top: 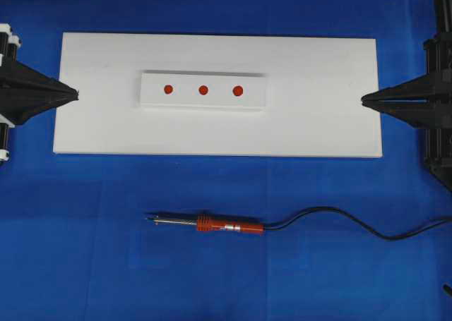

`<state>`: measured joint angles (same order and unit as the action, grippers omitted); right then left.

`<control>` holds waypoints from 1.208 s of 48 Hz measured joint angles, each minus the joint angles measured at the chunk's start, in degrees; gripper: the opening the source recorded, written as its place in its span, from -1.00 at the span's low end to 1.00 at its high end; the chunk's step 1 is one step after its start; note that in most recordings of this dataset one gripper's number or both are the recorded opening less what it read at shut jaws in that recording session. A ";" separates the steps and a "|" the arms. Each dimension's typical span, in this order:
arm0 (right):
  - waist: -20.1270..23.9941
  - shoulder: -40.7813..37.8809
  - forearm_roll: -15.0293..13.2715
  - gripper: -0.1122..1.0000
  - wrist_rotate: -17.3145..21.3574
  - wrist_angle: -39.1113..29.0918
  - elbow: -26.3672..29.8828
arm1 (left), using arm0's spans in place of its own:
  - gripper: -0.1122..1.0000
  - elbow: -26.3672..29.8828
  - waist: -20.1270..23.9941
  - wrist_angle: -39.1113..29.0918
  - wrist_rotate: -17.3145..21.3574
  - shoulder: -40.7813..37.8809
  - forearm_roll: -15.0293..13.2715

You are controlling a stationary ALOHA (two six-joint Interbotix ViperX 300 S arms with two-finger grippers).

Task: Touch the tip of the soldering iron to the mark.
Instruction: 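Move the right gripper toward the red-handled soldering iron, then lower the right gripper and close it on the red handle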

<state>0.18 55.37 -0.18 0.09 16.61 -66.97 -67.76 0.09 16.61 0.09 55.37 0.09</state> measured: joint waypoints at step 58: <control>11.34 -27.60 1.14 0.84 11.51 -6.77 13.36 | -0.76 -0.70 -0.09 0.09 0.18 0.26 0.00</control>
<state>11.51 27.77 0.97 11.60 9.84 -53.61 -68.47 0.00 16.70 0.26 55.63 0.09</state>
